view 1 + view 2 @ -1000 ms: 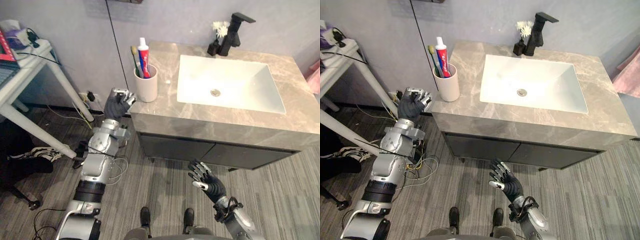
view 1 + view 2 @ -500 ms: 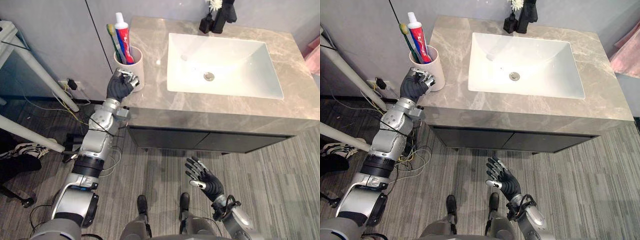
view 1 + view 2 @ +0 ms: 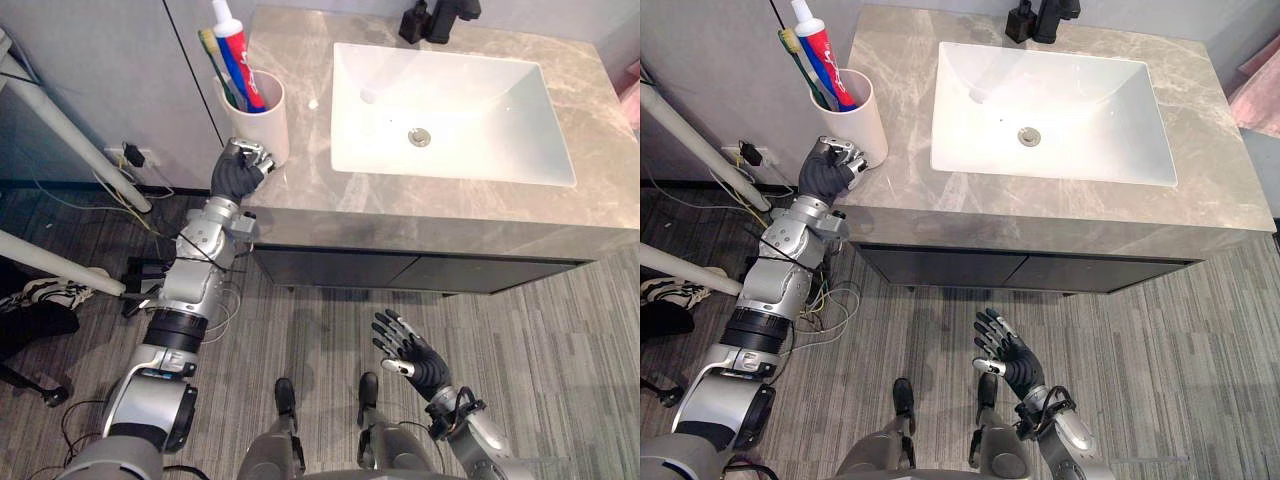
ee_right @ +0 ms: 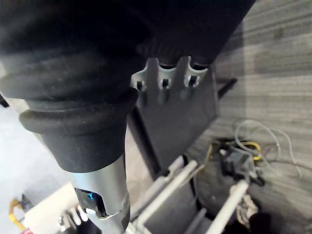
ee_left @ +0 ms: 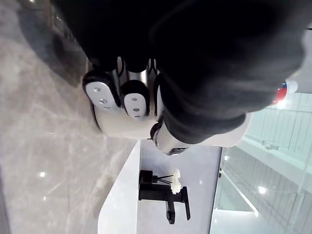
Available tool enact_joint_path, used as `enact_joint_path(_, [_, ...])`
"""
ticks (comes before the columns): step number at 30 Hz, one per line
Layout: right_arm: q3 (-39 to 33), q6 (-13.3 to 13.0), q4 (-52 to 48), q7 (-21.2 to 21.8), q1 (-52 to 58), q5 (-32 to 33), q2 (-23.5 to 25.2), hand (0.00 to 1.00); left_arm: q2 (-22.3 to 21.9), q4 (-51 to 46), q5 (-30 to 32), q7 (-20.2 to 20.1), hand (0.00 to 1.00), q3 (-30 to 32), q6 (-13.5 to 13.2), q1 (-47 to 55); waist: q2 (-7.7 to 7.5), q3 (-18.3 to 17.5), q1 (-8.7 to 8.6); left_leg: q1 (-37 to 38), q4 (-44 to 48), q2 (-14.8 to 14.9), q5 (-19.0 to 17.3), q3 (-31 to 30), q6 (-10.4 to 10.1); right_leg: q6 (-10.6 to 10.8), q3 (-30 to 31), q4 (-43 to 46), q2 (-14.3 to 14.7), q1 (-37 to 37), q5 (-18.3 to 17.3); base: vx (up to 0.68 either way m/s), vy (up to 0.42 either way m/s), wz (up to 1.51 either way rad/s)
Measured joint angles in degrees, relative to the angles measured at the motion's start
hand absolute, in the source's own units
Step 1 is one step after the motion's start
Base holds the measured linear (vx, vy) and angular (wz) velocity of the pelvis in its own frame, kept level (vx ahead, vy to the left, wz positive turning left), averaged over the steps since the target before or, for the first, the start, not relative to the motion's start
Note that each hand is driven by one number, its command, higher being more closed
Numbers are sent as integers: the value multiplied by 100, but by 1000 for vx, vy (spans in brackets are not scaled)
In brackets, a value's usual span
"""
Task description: Organize washtable
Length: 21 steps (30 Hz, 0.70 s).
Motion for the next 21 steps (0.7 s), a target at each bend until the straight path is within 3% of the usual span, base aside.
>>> enact_joint_path(9, [1,0,3,0,26,0,-4,0,-4,88,-172,14,100,404,0,41,-17,10,0,0,-2,0,0,-12,0,0,-10,3,-1,4,0,3,1,0])
enact_joint_path(21, [64,-2,4,8,59,-2,-6,0,154,160,-172,123,100,288,-1,-258,-49,28,-7,-1,-3,-1,1,-33,-1,0,-17,9,-2,7,0,0,0,0])
